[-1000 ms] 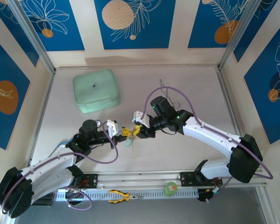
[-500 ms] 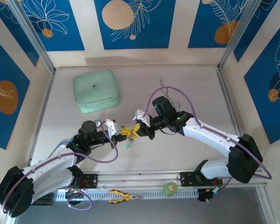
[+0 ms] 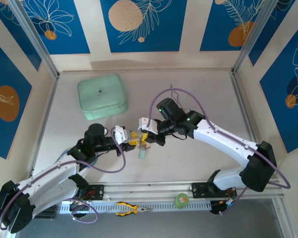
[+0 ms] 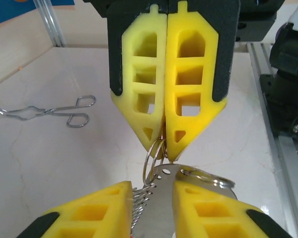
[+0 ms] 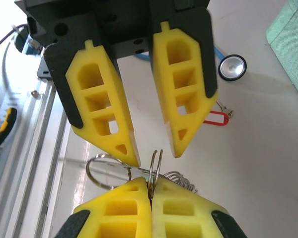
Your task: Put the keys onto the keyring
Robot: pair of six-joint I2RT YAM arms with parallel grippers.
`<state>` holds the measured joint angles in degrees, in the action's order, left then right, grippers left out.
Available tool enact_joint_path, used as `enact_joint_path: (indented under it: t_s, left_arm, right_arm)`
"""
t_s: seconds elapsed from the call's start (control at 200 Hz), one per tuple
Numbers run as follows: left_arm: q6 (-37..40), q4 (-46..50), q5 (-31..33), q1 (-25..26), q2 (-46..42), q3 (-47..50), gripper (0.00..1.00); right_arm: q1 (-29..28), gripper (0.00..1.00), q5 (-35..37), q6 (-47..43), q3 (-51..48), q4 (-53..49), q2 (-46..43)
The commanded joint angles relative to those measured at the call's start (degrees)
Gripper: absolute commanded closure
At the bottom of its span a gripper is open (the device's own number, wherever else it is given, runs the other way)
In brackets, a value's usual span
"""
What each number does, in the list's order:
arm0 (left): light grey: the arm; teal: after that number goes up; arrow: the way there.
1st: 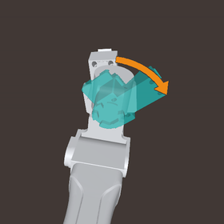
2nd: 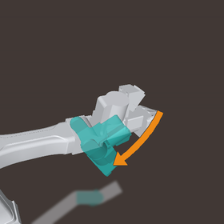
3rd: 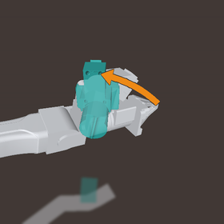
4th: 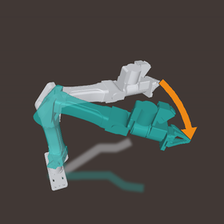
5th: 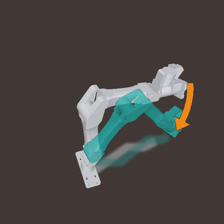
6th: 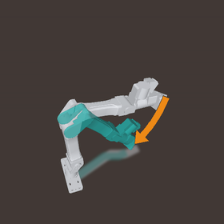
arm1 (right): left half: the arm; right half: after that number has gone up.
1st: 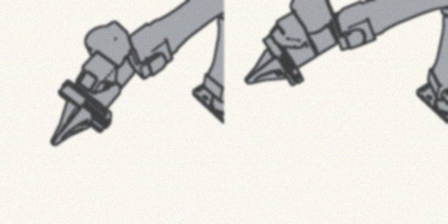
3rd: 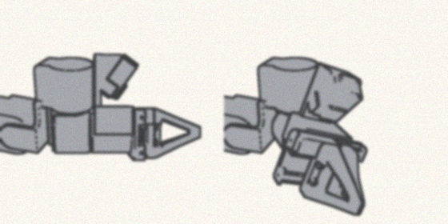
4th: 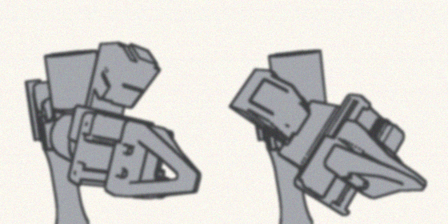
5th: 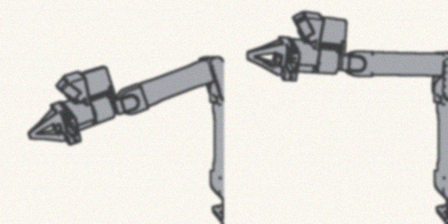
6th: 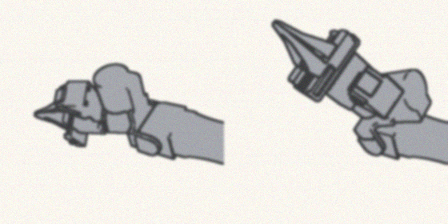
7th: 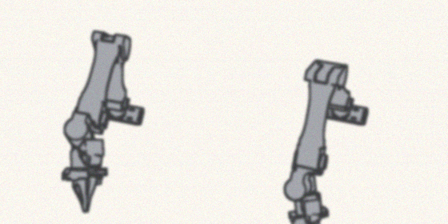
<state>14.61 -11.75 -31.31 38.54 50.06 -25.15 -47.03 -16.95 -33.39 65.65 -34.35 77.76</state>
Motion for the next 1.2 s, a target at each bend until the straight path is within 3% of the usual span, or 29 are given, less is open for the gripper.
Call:
enact_joint_path:
  t_s: [0.0,0.27,0.715,0.78,0.865,0.945,1.195]
  left_arm:
    - [1.91,1.79,0.19,0.28,-0.1,-1.15,0.71]
    - [1.96,0.81,-2.27,0.25,0.35,-1.45,0.71]
    - [3.16,1.45,-5.67,0.23,1.84,-2.1,1.0]
    - [2.84,1.12,-5.95,0.2,1.74,-1.93,1.0]
    - [2.23,-0.04,-5.75,0.27,1.16,-1.05,1.0]
    - [0.76,-2.19,-4.94,0.23,0.66,0.08,1.0]
    - [-0.73,-6.18,-2.81,0.17,0.38,2.07,1.0]
  right_arm:
    - [-1.7,1.0,3.2,-3.73,2.96,-6.51,1.54]
    - [-3.77,1.0,5.26,-5.33,4.54,-6.35,3.48]
    - [-4.74,1.0,4.14,-3.04,5.82,-3.82,4.34]
    - [-4.27,1.0,4.32,-0.92,4.68,-2.06,3.5]
    - [-2.17,0.81,2.38,3.56,1.77,1.39,0.85]
    - [0.0,0.73,-0.17,8.55,-0.69,3.03,-1.64]
    - [0.43,0.69,-2.38,23.65,-5.0,5.14,-6.38]
